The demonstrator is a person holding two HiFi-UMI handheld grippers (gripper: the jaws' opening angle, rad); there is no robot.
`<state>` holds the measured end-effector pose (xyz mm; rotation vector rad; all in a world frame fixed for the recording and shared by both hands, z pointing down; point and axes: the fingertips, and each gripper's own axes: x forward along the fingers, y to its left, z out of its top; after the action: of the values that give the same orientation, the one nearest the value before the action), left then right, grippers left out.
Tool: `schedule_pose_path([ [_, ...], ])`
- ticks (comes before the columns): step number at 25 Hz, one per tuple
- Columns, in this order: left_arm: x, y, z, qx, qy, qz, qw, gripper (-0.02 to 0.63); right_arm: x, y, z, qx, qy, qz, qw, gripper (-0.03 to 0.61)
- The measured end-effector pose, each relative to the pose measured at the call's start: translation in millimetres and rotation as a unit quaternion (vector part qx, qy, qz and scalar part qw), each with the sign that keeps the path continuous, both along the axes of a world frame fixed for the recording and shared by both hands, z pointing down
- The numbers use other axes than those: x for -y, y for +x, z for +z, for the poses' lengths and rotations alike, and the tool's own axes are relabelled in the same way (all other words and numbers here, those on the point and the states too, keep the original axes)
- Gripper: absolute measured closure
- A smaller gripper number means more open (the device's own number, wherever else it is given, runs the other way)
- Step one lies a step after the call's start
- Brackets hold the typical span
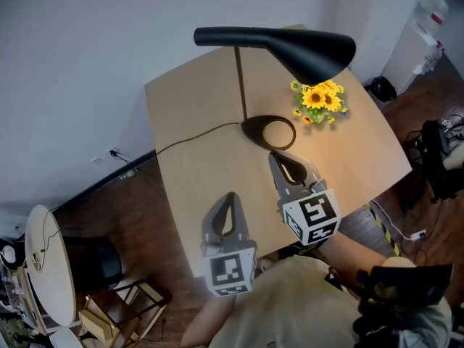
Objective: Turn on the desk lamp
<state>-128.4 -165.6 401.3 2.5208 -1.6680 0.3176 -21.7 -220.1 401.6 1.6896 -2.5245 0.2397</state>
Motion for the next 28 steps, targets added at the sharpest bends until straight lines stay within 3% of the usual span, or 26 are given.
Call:
schedule_pose_path([
  [11, -83.0, -0.2, -36.9, -0.029, 0.028, 0.025, 0.9988, 0.615, -106.6, -2.0, -44.4, -0.003, 0.032, 0.005, 0.999, 0.578],
  [19, -132.0, 3.4, -27.1, -0.03, 0.024, 0.033, 0.9987, 0.615, -164.3, 10.6, -53.8, -0.014, 0.035, 0.009, 0.999, 0.578],
  [28, -167.4, 34.0, -40.0, -0.037, 0.028, 0.006, 0.9989, 0.615, -219.3, 32.4, -55.1, -0.03, 0.032, -0.033, 0.998, 0.578],
])
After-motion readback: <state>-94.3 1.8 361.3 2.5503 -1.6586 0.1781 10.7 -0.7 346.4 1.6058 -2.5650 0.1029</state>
